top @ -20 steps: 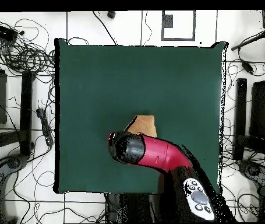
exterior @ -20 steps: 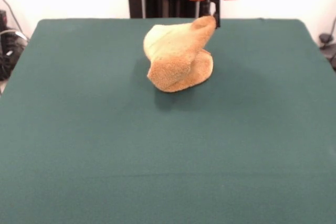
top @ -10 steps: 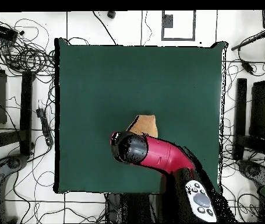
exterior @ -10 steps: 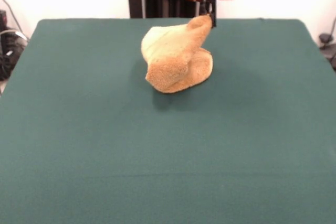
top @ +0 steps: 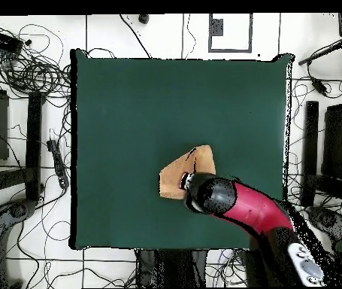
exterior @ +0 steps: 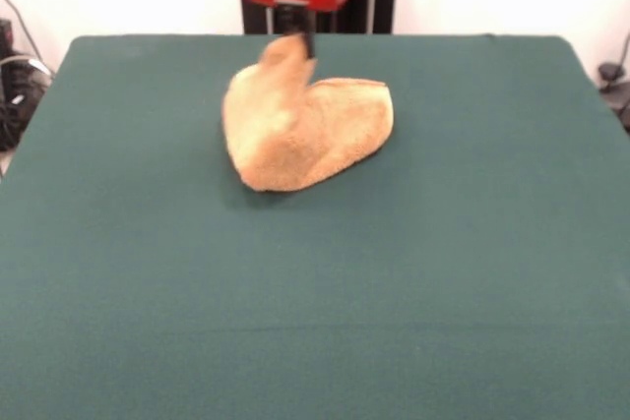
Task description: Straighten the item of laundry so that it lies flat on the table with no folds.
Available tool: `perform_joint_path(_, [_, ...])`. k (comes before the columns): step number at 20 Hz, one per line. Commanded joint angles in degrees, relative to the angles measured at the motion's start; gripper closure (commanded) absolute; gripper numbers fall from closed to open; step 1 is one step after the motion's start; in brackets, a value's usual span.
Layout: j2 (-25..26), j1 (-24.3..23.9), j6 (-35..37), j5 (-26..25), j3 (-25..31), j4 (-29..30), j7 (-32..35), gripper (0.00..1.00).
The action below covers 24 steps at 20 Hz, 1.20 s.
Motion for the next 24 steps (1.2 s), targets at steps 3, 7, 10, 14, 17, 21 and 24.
perform_joint_path(3, [11.9, -13.3, 1.6, -16.0, 3.2, -8.2, -12.2, 1.0])
perform_joint_path(7, [13.4, -18.3, 3.0, -21.4, 5.8, -10.4, -14.4, 1.0])
perform_joint_path(10, [14.1, -21.1, 4.2, -24.5, 7.8, -11.5, -15.0, 1.0])
perform_joint_path(14, [15.7, -22.5, 4.2, -27.4, 9.4, -12.8, -13.9, 1.0])
perform_joint_path(17, [16.3, -23.0, 4.3, -28.9, 10.3, -13.2, -12.8, 1.0])
perform_joint_path(21, [16.5, -23.8, 4.5, -30.2, 11.0, -13.3, -12.6, 1.0])
perform_joint_path(24, [16.6, -24.3, 4.7, -31.1, 11.5, -13.3, -12.2, 1.0])
